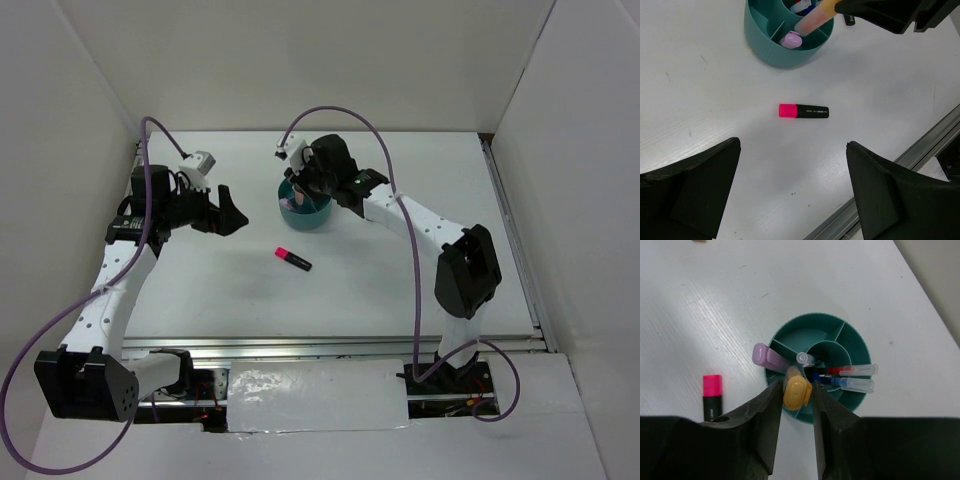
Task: Sort the stationery into containers
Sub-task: Place the stationery into the container
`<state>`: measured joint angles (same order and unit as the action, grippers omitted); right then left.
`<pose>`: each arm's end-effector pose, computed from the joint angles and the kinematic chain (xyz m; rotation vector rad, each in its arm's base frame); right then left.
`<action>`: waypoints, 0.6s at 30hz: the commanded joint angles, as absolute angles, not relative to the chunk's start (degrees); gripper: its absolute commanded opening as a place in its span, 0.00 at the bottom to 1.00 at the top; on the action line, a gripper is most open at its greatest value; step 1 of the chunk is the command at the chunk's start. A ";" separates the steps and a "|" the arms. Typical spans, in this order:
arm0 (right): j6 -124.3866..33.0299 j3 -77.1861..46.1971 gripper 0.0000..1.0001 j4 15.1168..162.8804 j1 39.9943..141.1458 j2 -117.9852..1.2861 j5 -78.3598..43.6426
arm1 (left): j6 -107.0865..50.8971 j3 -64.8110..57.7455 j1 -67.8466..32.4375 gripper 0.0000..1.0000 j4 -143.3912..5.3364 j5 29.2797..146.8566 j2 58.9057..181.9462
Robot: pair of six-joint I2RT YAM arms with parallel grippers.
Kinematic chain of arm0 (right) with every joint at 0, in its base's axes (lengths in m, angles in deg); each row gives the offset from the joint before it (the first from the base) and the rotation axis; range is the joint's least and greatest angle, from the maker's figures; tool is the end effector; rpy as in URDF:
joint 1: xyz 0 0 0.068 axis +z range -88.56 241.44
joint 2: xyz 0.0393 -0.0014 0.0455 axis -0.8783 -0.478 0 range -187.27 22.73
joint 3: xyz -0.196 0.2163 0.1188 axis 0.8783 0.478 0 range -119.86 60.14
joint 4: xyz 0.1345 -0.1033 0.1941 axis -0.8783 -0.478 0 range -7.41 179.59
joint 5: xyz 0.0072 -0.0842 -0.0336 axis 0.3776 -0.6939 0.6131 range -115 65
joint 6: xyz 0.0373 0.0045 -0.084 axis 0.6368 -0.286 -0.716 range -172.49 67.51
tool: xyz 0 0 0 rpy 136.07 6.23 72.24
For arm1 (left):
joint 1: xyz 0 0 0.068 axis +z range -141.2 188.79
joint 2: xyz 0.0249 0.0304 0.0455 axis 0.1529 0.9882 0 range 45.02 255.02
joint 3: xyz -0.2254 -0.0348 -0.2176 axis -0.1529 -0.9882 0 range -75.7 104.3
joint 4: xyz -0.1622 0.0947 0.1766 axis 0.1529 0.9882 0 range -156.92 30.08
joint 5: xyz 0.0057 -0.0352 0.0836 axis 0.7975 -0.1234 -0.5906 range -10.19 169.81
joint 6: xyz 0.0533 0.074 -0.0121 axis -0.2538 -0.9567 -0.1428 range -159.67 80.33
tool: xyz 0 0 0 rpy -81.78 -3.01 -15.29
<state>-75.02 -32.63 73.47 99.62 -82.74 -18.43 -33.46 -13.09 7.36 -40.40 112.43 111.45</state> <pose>0.3771 0.3084 0.3402 -1.1130 1.7606 0.2859 0.2641 -0.0513 0.3668 0.2581 2.0618 -0.6767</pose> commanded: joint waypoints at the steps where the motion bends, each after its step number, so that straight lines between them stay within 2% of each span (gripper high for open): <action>1: -74.99 -33.29 0.38 74.74 100.11 -81.77 -18.93 | -33.96 -12.69 7.39 0.99 -42.49 112.85 110.41; 2: -74.82 -33.29 0.49 74.57 100.12 -81.42 -19.02 | -33.96 -12.60 7.39 0.99 -42.40 112.85 110.50; 5: -74.47 -33.11 0.52 74.74 100.55 -79.58 -19.20 | -33.61 -12.51 7.56 0.99 -42.40 112.68 110.41; 7: -74.55 -33.29 0.49 73.87 100.99 -77.30 -18.85 | -33.70 -12.33 7.65 0.99 -42.23 112.85 110.32; 12: -75.96 -30.14 0.34 66.42 103.89 -70.19 -14.90 | -34.05 -12.42 8.27 0.99 -42.14 113.38 108.92; 18: -81.58 -19.51 0.33 59.45 113.38 -67.09 -13.13 | -33.35 -13.30 8.53 0.99 -43.54 114.79 108.12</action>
<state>-77.92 -23.69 65.56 109.54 -67.33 -14.93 -33.41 -13.14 8.33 -40.82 112.84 109.38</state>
